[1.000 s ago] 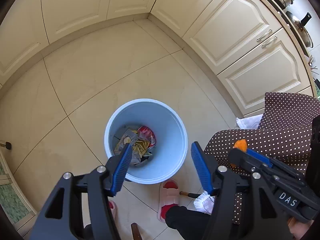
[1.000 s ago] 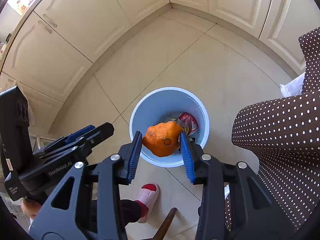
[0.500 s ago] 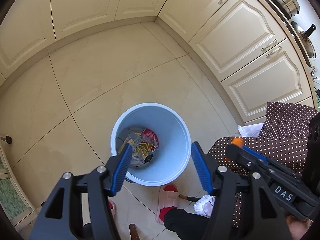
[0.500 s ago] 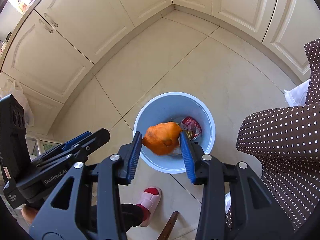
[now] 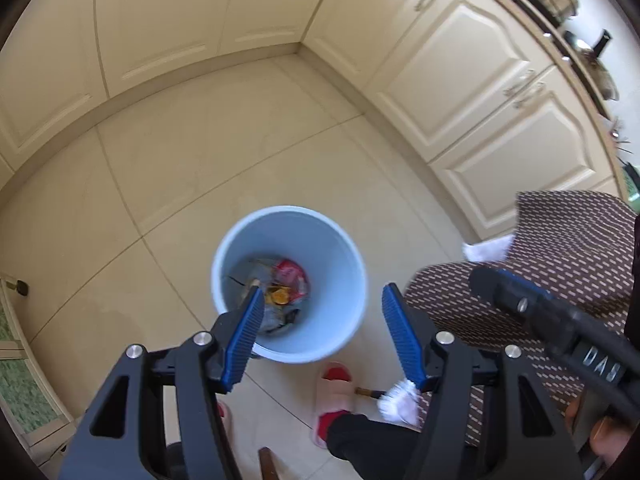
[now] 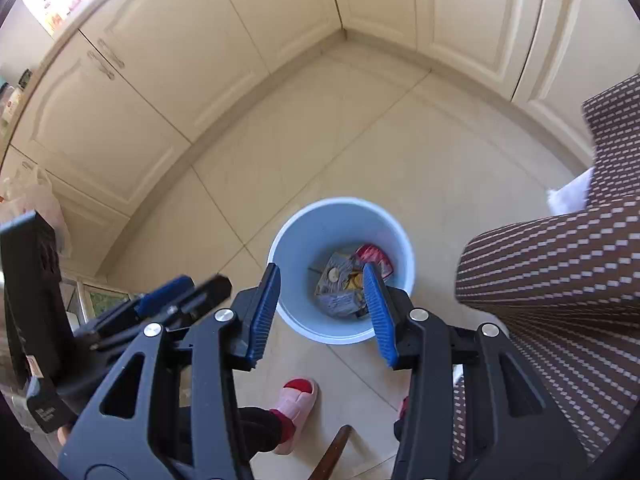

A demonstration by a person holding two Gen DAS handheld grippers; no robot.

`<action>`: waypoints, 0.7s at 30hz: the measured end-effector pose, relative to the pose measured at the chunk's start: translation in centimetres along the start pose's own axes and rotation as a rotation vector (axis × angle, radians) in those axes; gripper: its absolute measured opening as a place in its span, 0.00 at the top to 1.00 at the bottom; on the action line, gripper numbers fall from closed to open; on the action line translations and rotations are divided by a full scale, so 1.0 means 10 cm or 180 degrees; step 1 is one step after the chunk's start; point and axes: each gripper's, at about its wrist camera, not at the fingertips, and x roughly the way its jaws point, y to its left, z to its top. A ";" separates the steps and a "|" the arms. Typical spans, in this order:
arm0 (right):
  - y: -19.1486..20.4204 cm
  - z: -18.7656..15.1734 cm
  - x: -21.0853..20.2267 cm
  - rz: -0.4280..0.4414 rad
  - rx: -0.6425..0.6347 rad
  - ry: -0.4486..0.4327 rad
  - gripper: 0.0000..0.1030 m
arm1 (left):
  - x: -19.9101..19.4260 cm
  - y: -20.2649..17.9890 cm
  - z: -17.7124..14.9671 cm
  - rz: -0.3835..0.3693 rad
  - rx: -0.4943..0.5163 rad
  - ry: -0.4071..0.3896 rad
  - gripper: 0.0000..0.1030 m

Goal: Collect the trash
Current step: 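Swing both tools back toward the table trash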

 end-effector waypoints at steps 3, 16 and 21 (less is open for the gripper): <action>-0.08 -0.02 -0.43 -0.0023 0.0007 -0.0231 0.58 | -0.28 -0.26 -0.07 -0.0113 0.0100 -0.0132 0.42; -1.20 -0.64 -3.02 -0.0378 0.0212 -0.1582 0.55 | -1.55 -2.49 -0.50 -0.0574 0.1394 -0.0711 0.38; -2.00 -1.10 -3.64 -0.0765 0.0614 -0.1859 0.55 | -1.65 -3.37 -0.75 -0.0624 0.1901 -0.0730 0.35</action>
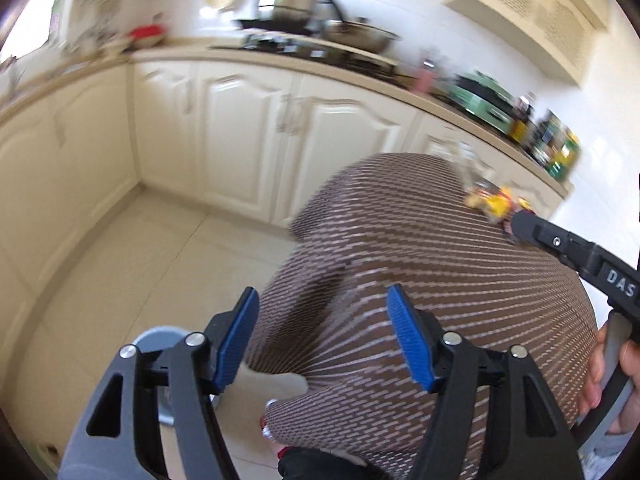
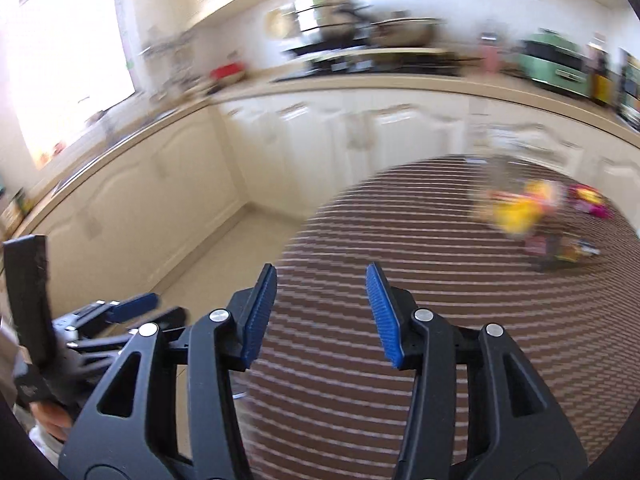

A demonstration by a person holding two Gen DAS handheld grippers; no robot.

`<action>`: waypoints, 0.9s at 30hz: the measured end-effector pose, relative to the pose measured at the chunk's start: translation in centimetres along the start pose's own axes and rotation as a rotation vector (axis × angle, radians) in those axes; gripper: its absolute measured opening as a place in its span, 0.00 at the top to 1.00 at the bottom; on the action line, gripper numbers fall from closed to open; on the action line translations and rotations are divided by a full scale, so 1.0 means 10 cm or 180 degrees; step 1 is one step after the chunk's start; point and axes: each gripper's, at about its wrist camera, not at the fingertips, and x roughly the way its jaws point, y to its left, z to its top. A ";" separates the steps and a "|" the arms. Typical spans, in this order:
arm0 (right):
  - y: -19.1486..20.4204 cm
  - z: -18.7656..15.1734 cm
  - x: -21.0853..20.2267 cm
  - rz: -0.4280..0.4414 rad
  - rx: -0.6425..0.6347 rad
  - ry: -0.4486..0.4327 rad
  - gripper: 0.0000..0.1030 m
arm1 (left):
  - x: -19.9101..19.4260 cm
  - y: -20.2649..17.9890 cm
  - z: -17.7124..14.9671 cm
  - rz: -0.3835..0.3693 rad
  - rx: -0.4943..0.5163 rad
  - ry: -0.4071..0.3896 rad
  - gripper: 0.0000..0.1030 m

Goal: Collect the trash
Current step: 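Swing both tools back toward the table trash, then grasp the yellow-pink snack bag with the left tool while the right tool grasps a dark wrapper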

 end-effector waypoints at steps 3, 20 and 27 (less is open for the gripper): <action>-0.62 -0.02 -0.17 -0.0250 0.0301 -0.0033 0.55 | 0.12 -0.43 0.14 0.0018 0.0204 -0.0017 0.34; -2.41 0.00 0.44 -0.0544 0.1297 0.0339 0.56 | 1.03 -1.80 0.71 -0.0165 0.0843 0.0079 0.32; -2.54 0.02 0.55 -0.0214 0.1351 0.0323 0.92 | 1.37 -2.07 0.83 -0.0268 0.0857 0.0155 0.32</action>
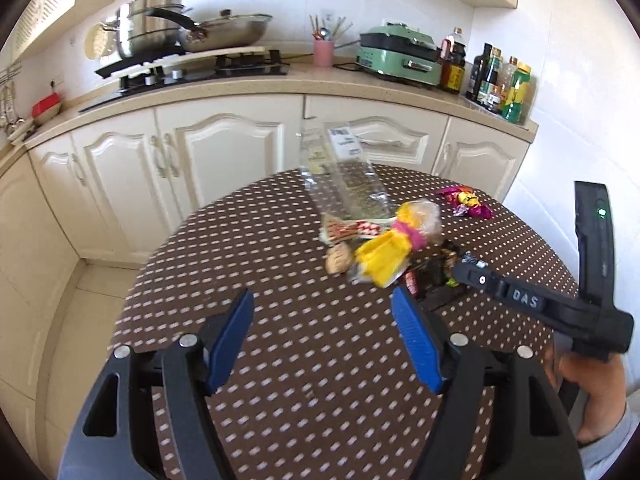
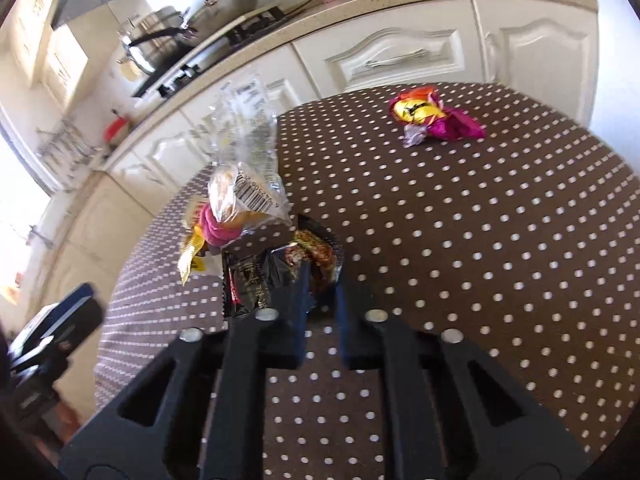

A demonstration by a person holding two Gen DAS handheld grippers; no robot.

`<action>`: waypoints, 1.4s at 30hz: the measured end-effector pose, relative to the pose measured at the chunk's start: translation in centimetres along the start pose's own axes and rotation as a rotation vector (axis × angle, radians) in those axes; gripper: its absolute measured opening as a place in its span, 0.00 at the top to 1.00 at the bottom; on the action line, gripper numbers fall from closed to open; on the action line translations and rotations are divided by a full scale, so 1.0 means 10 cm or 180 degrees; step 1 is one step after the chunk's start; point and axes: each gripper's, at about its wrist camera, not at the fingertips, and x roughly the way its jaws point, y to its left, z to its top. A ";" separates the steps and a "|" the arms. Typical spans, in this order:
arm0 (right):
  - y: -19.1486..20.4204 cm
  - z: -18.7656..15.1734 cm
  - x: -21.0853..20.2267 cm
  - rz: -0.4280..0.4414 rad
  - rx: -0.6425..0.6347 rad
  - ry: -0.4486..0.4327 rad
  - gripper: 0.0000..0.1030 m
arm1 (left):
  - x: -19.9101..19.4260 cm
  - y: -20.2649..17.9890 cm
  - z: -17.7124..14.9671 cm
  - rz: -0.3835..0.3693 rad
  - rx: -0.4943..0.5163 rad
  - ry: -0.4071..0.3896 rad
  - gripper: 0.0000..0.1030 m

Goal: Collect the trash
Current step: 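Grasp the yellow-pink snack bag with the left tool while the right tool grasps a dark wrapper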

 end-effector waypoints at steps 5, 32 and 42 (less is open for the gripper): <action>-0.02 0.00 -0.27 -0.0075 -0.0140 -0.0275 0.95 | 0.26 -0.34 0.13 0.0031 0.0303 0.0026 0.32; 0.41 -0.05 -0.41 0.0113 -0.0454 -0.0455 0.96 | 0.25 -0.58 0.18 -0.0172 0.0513 0.0233 0.83; 0.84 -0.33 -0.78 0.0194 -0.0724 -0.0515 0.96 | -0.49 -0.13 -0.06 -0.0388 0.0211 0.0088 0.84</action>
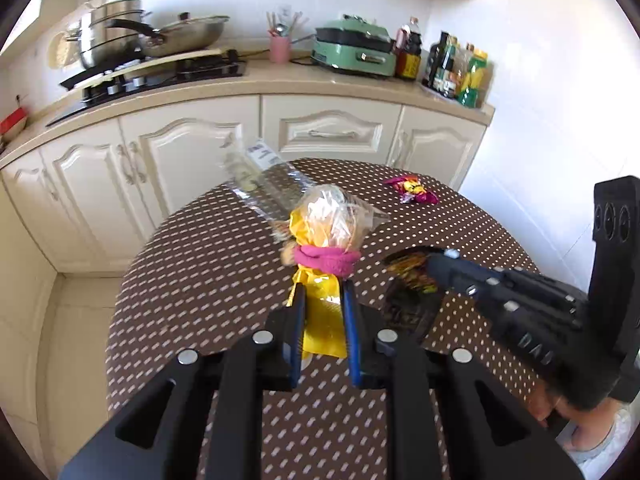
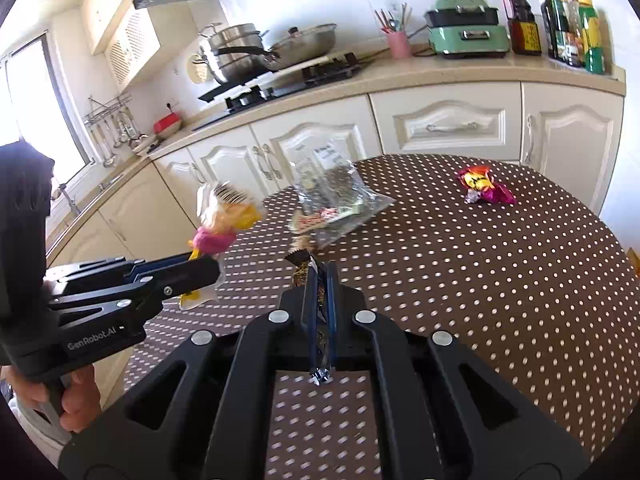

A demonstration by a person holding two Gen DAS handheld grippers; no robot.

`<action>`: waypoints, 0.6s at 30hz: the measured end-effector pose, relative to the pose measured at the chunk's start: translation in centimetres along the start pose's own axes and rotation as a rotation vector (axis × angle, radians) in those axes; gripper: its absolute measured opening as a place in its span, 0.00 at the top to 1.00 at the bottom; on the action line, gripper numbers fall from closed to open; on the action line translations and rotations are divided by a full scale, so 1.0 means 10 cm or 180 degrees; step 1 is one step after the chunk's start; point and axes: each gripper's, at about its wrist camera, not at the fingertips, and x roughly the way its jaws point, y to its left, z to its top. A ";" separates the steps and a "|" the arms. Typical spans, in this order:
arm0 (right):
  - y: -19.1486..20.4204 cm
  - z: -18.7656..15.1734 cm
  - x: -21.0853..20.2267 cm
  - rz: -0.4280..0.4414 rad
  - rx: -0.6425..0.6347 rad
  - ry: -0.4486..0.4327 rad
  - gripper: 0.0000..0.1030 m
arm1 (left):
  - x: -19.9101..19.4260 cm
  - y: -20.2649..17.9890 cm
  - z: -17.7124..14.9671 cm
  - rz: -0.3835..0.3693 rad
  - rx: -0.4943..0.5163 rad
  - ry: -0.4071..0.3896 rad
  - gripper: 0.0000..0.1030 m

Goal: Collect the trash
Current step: 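Grasp the yellow-pink snack bag with the left tool while the right tool grasps a dark wrapper, then carry snack bag and dark wrapper over the bucket and open both tools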

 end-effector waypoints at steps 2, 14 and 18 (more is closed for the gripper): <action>0.13 0.01 -0.08 0.0021 -0.0042 -0.0024 0.96 | -0.14 0.10 -0.08 0.0003 -0.0057 -0.0036 0.84; 1.77 -0.16 -0.01 0.0628 -0.0552 0.0138 0.96 | -1.27 1.34 -0.89 0.0268 -0.0639 -0.0273 0.84; 2.47 -0.39 0.25 0.0862 -0.0739 0.0325 0.96 | -1.58 1.92 -1.29 0.0417 -0.0926 -0.0288 0.84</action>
